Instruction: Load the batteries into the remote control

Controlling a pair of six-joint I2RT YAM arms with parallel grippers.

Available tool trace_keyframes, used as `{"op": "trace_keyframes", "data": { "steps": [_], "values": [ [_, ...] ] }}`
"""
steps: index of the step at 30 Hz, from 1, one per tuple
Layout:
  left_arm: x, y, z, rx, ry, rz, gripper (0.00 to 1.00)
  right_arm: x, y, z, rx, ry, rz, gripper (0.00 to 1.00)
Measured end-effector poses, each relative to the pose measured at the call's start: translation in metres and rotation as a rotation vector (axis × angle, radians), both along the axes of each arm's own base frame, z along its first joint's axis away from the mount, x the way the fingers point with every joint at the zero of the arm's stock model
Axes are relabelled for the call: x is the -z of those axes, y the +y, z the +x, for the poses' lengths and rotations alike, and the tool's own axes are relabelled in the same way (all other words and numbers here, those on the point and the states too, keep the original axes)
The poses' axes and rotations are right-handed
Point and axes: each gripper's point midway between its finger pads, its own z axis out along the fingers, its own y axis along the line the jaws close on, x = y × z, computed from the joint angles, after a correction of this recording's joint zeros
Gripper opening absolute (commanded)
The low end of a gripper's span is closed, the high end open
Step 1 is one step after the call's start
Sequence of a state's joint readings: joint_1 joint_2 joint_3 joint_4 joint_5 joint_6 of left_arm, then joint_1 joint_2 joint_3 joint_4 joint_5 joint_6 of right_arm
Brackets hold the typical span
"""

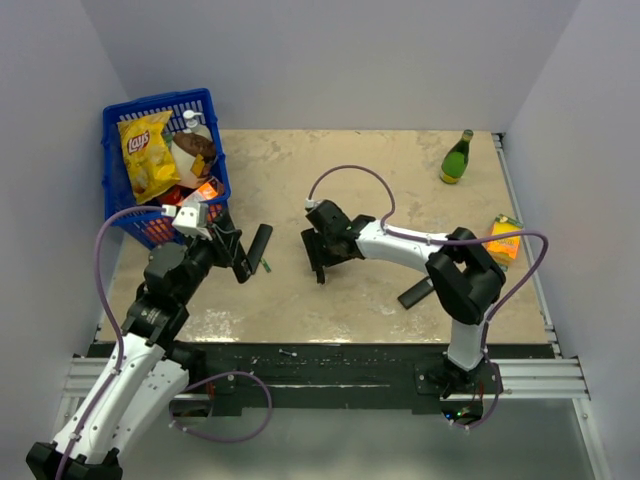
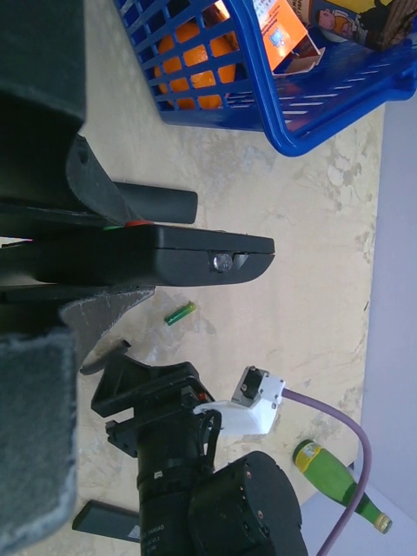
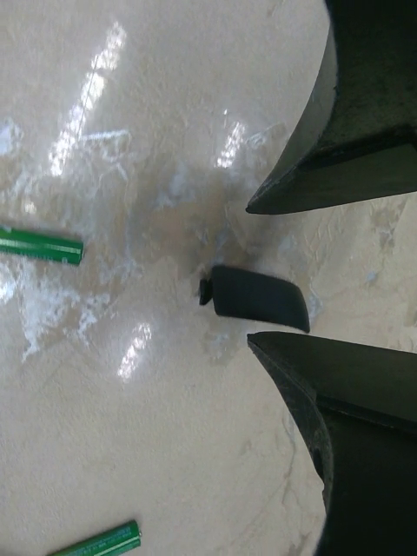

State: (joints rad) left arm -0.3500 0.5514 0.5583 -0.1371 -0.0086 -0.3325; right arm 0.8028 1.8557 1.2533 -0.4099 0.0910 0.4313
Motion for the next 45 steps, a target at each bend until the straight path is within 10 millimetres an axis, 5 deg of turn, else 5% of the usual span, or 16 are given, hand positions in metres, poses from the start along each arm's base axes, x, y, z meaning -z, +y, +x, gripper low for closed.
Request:
{"op": "trace_keyframes", "data": {
  "steps": [10, 24, 30, 38, 45],
  "values": [
    [0.003, 0.0, 0.0, 0.001, 0.01, 0.004, 0.0, 0.022, 0.02, -0.015, -0.069, 0.02, -0.09, 0.59],
    [0.002, 0.0, 0.0, 0.001, 0.009, 0.004, 0.0, 0.02, 0.044, -0.034, -0.154, 0.009, -0.145, 0.59],
    [0.003, -0.001, -0.001, 0.009, 0.01, 0.003, 0.0, 0.011, 0.036, -0.031, -0.209, 0.045, -0.116, 0.59],
    [0.003, -0.002, -0.001, 0.013, 0.01, 0.003, 0.0, -0.032, 0.011, 0.01, -0.203, 0.024, 0.04, 0.56],
    [0.004, -0.003, -0.001, 0.015, 0.015, 0.004, 0.0, -0.024, 0.018, 0.004, -0.274, 0.058, 0.071, 0.54]
  ]
}}
